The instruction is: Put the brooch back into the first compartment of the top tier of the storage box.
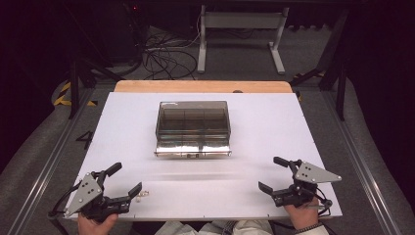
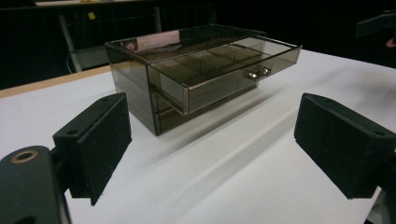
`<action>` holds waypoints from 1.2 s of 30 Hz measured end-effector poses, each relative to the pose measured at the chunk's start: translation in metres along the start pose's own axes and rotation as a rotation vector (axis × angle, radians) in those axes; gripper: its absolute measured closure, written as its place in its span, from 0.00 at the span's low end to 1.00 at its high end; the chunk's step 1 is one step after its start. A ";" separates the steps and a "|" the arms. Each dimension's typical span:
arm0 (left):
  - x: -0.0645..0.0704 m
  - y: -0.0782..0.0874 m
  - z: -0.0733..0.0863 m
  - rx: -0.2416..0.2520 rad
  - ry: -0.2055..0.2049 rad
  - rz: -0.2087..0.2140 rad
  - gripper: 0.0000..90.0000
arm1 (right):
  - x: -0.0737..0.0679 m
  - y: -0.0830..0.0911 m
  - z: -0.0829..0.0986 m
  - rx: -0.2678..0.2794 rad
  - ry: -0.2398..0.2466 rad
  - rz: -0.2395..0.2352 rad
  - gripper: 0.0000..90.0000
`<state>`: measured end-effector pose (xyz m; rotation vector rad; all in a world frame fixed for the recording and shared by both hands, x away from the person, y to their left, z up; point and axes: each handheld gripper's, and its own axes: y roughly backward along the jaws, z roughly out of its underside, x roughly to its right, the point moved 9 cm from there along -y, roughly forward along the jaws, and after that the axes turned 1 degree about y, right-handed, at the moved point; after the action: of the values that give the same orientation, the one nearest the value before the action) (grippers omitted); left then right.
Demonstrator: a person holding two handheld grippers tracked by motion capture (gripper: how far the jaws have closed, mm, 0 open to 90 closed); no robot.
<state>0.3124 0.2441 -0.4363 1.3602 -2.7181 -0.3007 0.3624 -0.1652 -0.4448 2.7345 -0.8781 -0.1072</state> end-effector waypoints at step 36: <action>-0.003 0.000 -0.002 -0.042 -0.023 -0.028 0.19 | 0.000 -0.003 0.002 -0.006 -0.010 -0.013 0.04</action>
<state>0.3143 0.2459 -0.4347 1.3928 -2.6966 -0.3760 0.3641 -0.1631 -0.4479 2.7370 -0.8609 -0.1265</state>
